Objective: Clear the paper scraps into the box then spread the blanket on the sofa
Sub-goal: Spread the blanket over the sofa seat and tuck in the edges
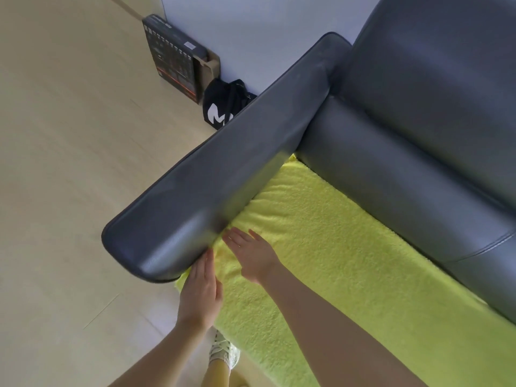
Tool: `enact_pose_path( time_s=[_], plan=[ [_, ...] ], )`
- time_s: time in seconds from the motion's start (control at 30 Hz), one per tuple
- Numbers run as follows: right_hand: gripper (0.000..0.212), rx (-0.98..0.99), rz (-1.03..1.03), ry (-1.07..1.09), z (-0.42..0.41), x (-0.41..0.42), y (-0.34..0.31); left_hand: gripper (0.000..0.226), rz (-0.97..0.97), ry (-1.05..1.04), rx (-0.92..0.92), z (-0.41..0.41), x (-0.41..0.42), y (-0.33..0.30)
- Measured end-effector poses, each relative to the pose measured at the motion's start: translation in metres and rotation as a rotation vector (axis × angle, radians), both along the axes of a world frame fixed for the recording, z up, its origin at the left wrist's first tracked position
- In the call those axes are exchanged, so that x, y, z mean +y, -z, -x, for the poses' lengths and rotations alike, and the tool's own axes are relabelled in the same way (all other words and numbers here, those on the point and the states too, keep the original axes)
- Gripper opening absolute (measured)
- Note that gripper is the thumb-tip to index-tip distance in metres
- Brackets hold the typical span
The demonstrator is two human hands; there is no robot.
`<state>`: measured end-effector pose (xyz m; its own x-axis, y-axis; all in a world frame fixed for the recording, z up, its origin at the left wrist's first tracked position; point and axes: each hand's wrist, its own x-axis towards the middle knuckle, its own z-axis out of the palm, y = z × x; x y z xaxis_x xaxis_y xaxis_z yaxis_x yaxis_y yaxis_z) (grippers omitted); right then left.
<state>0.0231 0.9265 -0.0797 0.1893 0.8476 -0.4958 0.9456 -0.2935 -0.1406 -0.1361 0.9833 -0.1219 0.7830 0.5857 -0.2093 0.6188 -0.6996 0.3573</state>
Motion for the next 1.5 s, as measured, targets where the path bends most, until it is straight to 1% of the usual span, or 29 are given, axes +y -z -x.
enact_pose_path(
  time_s=[0.1, 0.2, 0.3, 0.4, 0.47, 0.53, 0.6, 0.67, 0.73, 0.8, 0.87, 0.93, 1.03, 1.13, 1.27, 1.4, 1.5],
  plan=[
    [0.082, -0.007, 0.020, -0.019, 0.024, 0.009, -0.001, 0.073, 0.053, -0.110, 0.042, 0.005, -0.009, -0.007],
    [0.082, -0.018, 0.055, -0.001, 0.038, 0.015, 0.004, 0.077, 0.115, -0.141, 0.078, 0.007, -0.012, -0.011],
    [0.084, -0.025, 0.085, 0.052, 0.045, 0.020, 0.006, 0.082, 0.080, -0.123, 0.083, 0.003, -0.006, -0.007],
    [0.082, -0.032, 0.118, 0.064, 0.047, 0.027, 0.007, 0.086, 0.043, -0.108, 0.130, -0.001, -0.001, 0.001],
    [0.086, -0.045, 0.168, 0.054, 0.045, 0.033, 0.008, 0.084, 0.043, -0.116, 0.133, -0.005, 0.000, 0.003],
    [0.087, -0.061, 0.216, 0.043, 0.044, 0.040, 0.009, 0.076, 0.053, -0.127, 0.139, -0.010, -0.004, 0.001],
    [0.075, -0.042, 0.260, 0.045, 0.042, 0.045, 0.008, 0.068, 0.031, -0.122, 0.139, -0.011, -0.007, -0.001],
    [0.069, -0.005, 0.284, 0.054, 0.042, 0.048, 0.003, 0.068, 0.007, -0.098, 0.146, -0.008, -0.005, -0.002],
    [0.068, 0.033, 0.263, 0.071, 0.042, 0.048, -0.002, 0.074, -0.010, -0.062, 0.142, -0.001, -0.002, 0.000],
    [0.069, 0.059, 0.170, 0.095, 0.042, 0.043, -0.003, 0.083, -0.013, -0.006, 0.114, 0.013, 0.002, 0.003],
    [0.077, 0.025, 0.031, 0.071, 0.040, 0.032, 0.001, 0.087, -0.019, 0.063, 0.071, 0.030, 0.004, 0.003],
    [0.083, 0.002, -0.045, 0.051, 0.039, 0.017, 0.006, 0.088, -0.014, 0.094, 0.051, 0.048, 0.003, 0.000],
    [0.081, -0.005, -0.048, 0.011, 0.039, 0.003, 0.009, 0.087, 0.042, 0.077, 0.067, 0.063, -0.001, -0.004],
    [0.081, -0.019, -0.015, -0.035, 0.041, 0.005, 0.012, 0.088, 0.013, 0.016, 0.079, 0.053, -0.002, 0.000],
    [0.083, -0.017, 0.003, 0.024, 0.048, 0.014, 0.015, 0.086, -0.005, -0.035, 0.209, 0.027, -0.007, -0.006],
    [0.083, -0.035, 0.029, 0.043, 0.049, 0.018, 0.015, 0.080, -0.097, -0.022, 0.338, 0.004, -0.006, -0.010],
    [0.079, -0.018, 0.010, 0.030, 0.046, 0.020, 0.013, 0.071, -0.114, 0.005, 0.515, -0.008, -0.006, -0.024]
  ],
)
